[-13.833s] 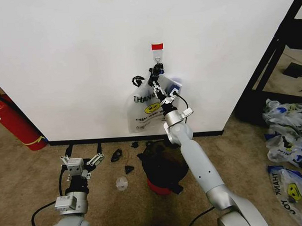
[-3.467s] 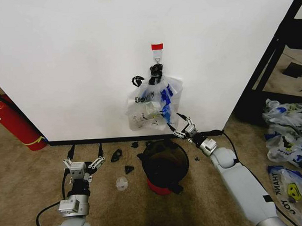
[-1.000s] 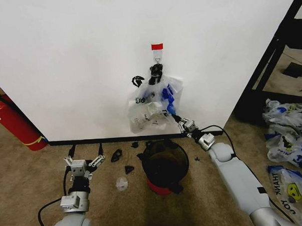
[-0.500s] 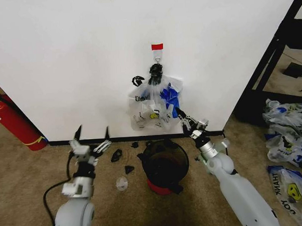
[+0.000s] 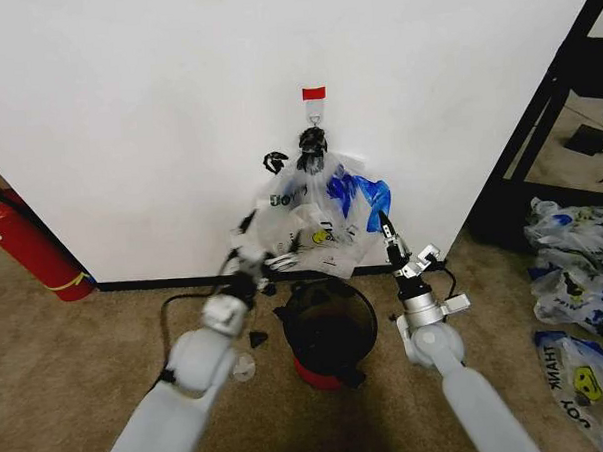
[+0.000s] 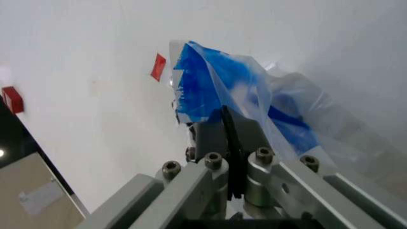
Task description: Pick up the garbage bag from the wall and place it over the trash bin.
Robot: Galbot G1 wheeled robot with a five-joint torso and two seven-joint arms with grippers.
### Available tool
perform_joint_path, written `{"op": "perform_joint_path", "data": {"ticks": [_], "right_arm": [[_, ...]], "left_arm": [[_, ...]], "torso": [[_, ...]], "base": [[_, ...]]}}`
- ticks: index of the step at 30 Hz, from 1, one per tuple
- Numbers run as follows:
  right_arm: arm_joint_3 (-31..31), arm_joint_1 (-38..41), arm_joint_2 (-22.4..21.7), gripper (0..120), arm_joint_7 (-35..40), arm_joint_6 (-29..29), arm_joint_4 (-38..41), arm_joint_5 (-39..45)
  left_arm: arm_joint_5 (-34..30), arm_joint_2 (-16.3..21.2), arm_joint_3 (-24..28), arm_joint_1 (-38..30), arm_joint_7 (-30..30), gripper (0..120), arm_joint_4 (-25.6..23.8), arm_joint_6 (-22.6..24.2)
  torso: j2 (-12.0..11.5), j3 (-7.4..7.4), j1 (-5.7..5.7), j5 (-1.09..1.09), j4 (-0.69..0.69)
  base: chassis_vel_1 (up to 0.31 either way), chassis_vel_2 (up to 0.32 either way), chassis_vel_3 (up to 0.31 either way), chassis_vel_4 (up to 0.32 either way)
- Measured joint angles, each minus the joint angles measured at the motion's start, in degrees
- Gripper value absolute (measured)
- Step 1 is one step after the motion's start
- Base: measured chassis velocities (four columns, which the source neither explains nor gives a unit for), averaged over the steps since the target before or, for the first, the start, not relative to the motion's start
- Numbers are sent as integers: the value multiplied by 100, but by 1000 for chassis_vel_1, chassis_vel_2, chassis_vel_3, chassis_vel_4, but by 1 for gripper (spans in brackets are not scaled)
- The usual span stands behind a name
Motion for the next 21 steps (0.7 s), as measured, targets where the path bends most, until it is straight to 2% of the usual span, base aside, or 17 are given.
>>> {"op": "perform_joint_path", "data": {"ticks": [4,11,14,21], "right_arm": [[9,-45,124,0,-36,-6,-28,28],[49,-96,166,0,-110,-2,-94,19],[84,-99,179,0,-110,8,-107,-20],[114,-112,179,0,-109,25,-123,-110]], "left_arm": [[-98,-81,512,-665,-103,100,424,312],[-70,-215,1503,-1793,-887,100,1281,1008],[-53,-316,1947,-2120,-1257,100,1404,1400],[94,-627,2304,-2312,-1702,100,1554,1863]], "torso": [[0,0,0,-1,0],[0,0,1,-1,-1],[0,0,1,-1,-1],[0,0,0,0,0]], "base": [[0,0,0,0],[0,0,0,0],[0,0,0,0],[0,0,0,0]]}}
